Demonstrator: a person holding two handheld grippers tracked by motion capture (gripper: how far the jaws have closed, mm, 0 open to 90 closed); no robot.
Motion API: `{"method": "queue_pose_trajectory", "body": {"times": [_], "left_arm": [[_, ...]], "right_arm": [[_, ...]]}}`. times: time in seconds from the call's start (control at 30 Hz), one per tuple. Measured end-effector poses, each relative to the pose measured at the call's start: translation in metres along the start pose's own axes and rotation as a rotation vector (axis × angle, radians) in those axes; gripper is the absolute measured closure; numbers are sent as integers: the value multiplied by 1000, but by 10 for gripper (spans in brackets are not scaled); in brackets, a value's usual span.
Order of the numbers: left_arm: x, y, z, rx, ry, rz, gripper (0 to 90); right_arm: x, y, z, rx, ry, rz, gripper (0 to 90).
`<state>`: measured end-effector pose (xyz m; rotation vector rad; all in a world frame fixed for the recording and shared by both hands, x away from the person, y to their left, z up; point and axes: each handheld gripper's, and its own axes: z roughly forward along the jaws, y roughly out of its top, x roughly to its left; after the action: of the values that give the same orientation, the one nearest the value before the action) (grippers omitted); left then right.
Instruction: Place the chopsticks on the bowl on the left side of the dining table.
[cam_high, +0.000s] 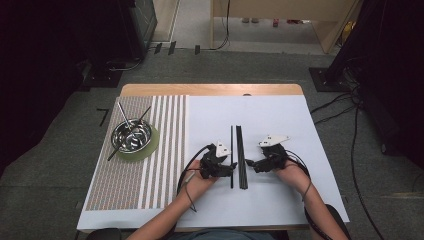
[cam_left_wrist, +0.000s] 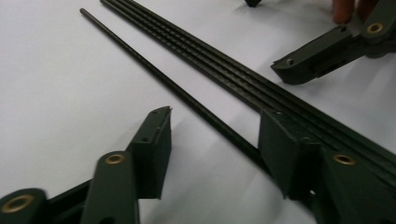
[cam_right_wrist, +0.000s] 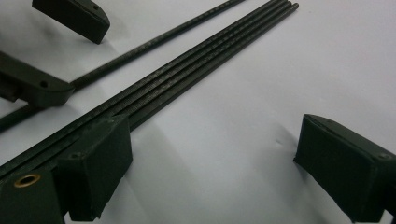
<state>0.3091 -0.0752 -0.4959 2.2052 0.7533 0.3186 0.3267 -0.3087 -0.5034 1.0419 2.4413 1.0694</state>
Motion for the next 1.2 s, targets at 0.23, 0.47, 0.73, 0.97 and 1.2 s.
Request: {"method": "queue_pose_trajectory", "body": {"times": [0.23,0.47,0.73,0.97,1.2], "left_arm": [[6,-2,-4,11,-32,22,511],[11,0,-9,50,-10,-31,696],[18,3,-13,86,-12,-71,787],[24,3,-16,108,-23,-84,807],[31,4,-19,141,-43,-99,815]], "right_arm": [[0,0,0,-1,1,0,102],[0,0,0,0,1,0,102],[0,0,0,0,1,1,102],[0,0,0,0,0,1,102],[0,0,0,0,1,1,102]]}}
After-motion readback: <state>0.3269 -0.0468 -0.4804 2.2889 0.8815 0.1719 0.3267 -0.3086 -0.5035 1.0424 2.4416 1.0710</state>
